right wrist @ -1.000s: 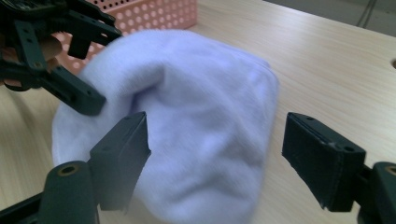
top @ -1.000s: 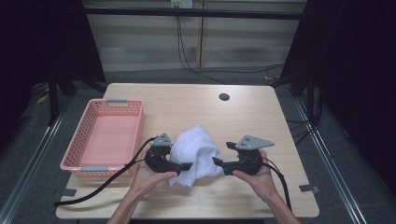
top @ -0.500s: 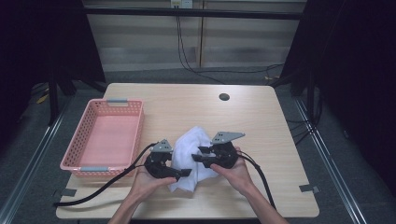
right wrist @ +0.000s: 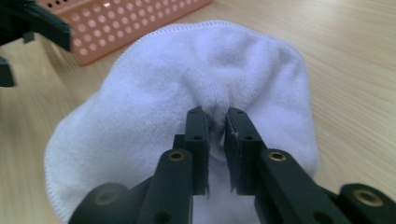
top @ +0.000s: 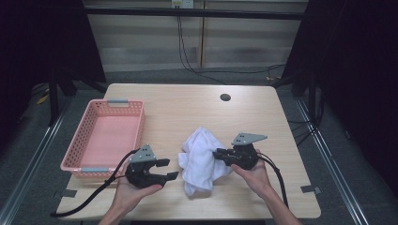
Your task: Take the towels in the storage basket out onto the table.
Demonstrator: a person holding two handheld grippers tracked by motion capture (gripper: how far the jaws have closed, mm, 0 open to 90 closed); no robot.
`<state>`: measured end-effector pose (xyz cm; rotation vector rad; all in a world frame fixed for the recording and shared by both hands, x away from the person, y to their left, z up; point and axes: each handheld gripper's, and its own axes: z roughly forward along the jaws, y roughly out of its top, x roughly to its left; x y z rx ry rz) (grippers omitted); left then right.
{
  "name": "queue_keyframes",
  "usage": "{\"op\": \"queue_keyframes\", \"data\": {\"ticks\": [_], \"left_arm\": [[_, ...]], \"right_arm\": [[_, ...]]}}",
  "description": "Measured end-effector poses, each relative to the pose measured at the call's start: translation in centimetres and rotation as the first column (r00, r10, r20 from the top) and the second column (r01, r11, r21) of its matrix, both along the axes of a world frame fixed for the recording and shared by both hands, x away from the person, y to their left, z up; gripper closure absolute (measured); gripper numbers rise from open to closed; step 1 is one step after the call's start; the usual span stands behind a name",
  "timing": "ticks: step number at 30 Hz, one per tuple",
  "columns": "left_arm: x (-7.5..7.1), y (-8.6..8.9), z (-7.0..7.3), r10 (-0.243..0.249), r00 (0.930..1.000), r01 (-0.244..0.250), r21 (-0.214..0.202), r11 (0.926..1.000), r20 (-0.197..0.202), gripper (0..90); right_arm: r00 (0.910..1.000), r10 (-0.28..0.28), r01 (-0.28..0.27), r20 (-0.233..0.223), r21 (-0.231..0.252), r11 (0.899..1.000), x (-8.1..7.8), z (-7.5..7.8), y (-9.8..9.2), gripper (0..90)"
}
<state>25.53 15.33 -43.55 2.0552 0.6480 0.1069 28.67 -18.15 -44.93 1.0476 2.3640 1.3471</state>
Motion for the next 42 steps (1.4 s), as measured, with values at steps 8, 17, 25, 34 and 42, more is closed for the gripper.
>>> {"op": "queue_keyframes", "data": {"ticks": [8, 17, 25, 34, 42], "left_arm": [[1.2, -0.5, -3.0, 0.028, 0.9989, -0.026, 0.03, 0.9992, -0.039, 66.0], [3.6, -0.4, -4.2, 0.075, 0.9941, -0.076, 0.001, 0.9971, -0.078, 73.5], [3.9, -1.1, -4.2, 0.051, 0.9937, -0.054, -0.03, 0.9981, -0.1, 56.5], [2.7, -3.2, -3.8, -0.036, 0.9966, 0.032, -0.059, 0.9978, -0.074, 37.8], [3.6, -4.4, -3.8, -0.022, 0.997, 0.013, -0.124, 0.9922, -0.074, 45.8]], "right_arm": [[0.9983, 0.012, -0.012, 0.057, 0.01, 1.0, -1.1, 1.1, 0.9, 51.9], [0.9879, 0.15, -0.147, 0.037, -0.084, 0.986, -1.5, -0.9, 6.4, 49.8], [0.9918, 0.127, -0.127, 0.009, -0.037, 0.991, -1.1, -1.5, 5.3, 84.6], [0.9987, 0.039, -0.043, 0.033, 0.119, 0.992, -0.2, 1.1, 1.9, 84.7], [0.9974, 0.062, -0.067, 0.035, 0.149, 0.987, 0.4, 1.6, 2.9, 84.2]]}}
